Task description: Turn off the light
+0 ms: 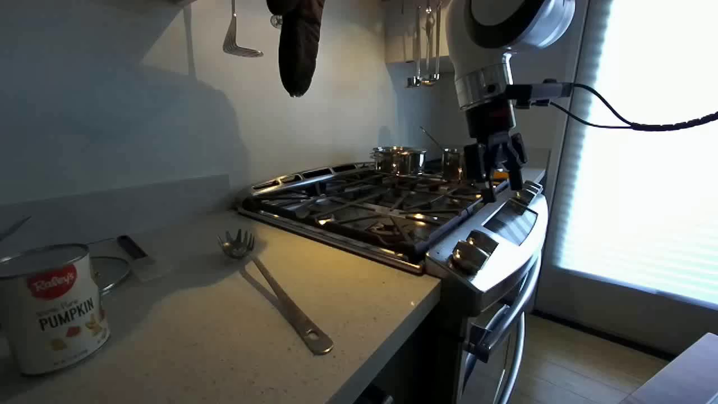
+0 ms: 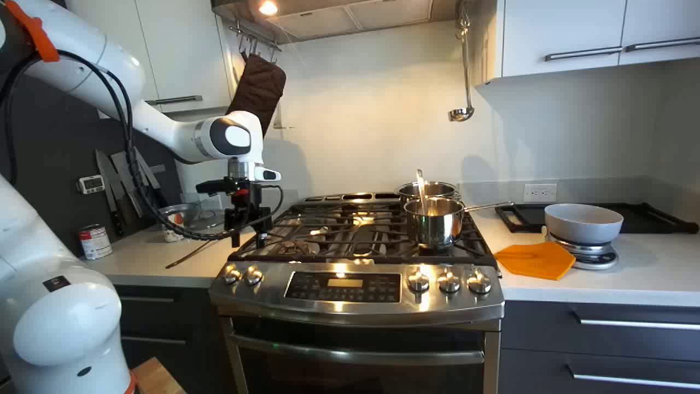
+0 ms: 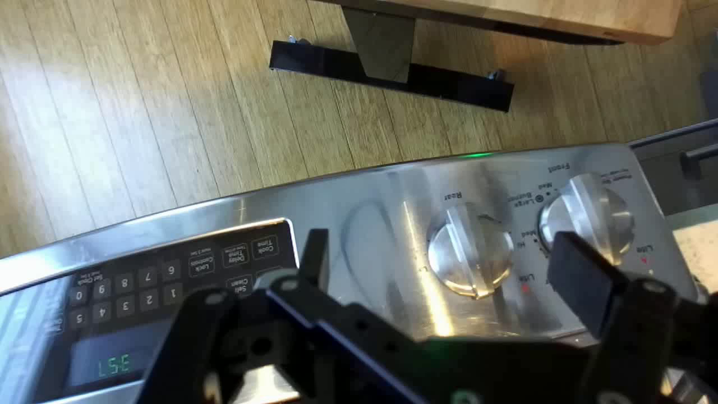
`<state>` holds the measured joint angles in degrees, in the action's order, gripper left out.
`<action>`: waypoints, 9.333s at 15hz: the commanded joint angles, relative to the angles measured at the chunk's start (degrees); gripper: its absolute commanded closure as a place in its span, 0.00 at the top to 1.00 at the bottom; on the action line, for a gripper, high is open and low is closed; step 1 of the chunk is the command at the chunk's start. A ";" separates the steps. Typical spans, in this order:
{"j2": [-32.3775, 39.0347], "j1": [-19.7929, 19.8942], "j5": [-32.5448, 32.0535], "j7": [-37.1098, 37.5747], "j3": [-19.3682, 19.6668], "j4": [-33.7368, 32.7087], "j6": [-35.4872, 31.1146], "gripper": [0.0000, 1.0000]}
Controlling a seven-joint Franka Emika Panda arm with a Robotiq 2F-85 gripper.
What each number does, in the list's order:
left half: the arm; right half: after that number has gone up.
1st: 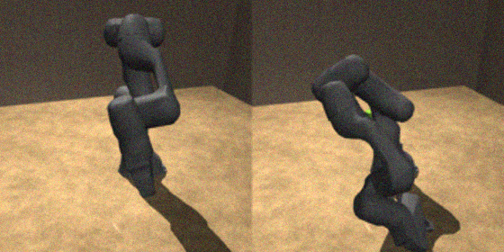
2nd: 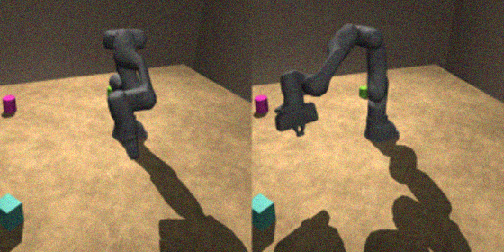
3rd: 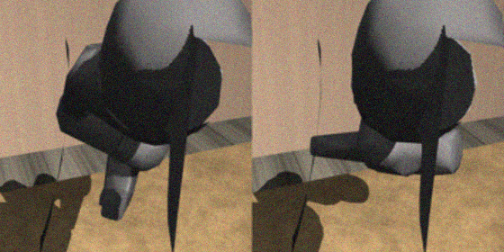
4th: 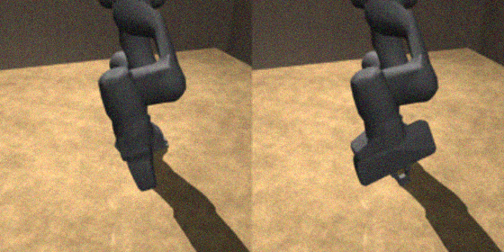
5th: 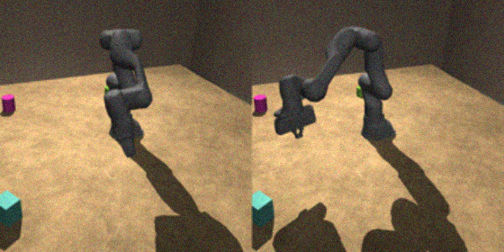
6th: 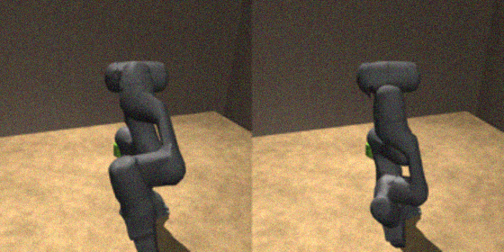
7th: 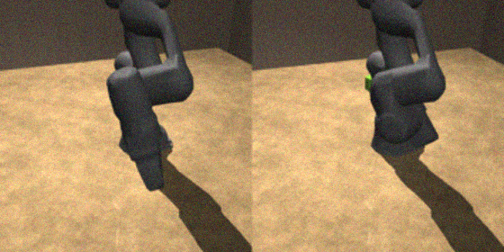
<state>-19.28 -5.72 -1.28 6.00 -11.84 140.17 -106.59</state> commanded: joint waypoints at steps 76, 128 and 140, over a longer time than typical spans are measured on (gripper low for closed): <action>-23.67 -7.78 27.93 -31.53 31.13 -37.03 -7.98 1.00; 9.31 -4.32 50.18 -39.61 30.06 -66.75 -22.86 0.00; 6.50 -5.49 51.60 -40.75 25.92 -58.36 -33.19 0.00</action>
<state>-11.14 -9.63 48.30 -32.05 16.06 76.36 -134.68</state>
